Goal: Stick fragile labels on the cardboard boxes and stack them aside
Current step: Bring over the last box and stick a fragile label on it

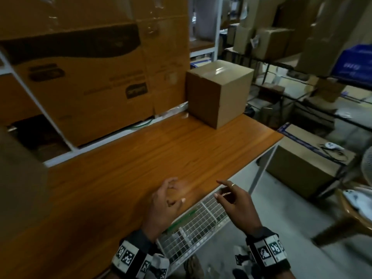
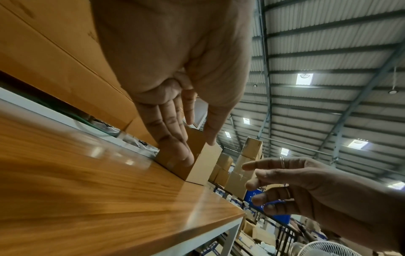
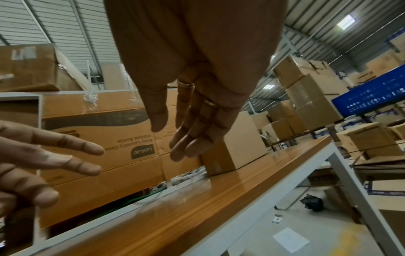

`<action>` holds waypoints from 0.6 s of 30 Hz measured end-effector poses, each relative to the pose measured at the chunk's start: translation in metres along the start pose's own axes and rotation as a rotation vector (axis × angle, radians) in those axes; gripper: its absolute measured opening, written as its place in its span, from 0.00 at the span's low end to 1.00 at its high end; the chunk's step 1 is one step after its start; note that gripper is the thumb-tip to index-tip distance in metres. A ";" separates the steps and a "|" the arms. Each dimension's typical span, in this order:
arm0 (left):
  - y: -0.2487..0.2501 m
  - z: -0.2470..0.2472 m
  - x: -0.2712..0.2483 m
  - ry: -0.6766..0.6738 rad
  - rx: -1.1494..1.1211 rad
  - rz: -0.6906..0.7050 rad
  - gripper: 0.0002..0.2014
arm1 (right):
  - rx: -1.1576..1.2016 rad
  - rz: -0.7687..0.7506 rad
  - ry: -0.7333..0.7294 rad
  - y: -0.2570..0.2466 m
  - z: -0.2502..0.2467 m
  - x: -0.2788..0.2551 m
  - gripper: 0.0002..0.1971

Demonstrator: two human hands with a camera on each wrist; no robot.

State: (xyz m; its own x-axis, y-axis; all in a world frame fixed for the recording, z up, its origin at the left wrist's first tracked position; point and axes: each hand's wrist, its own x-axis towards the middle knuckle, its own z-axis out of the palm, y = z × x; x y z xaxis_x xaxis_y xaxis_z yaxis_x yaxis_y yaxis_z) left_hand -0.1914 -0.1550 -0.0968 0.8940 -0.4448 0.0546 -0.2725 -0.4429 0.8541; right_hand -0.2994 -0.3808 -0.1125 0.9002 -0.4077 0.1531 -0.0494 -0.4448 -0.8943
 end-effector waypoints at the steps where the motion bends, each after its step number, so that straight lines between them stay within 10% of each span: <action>1: 0.000 0.008 0.014 0.015 -0.012 0.006 0.30 | -0.018 -0.004 0.012 0.003 -0.008 0.010 0.20; 18: 0.046 0.080 0.229 0.038 0.002 0.146 0.37 | -0.186 0.001 0.048 0.045 -0.105 0.201 0.25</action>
State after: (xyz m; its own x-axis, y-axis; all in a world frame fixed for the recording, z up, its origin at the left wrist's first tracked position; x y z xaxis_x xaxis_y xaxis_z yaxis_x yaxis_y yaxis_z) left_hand -0.0280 -0.3392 -0.0867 0.8573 -0.4752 0.1978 -0.4016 -0.3771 0.8346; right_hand -0.1665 -0.5668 -0.0780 0.8786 -0.4438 0.1765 -0.1334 -0.5827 -0.8016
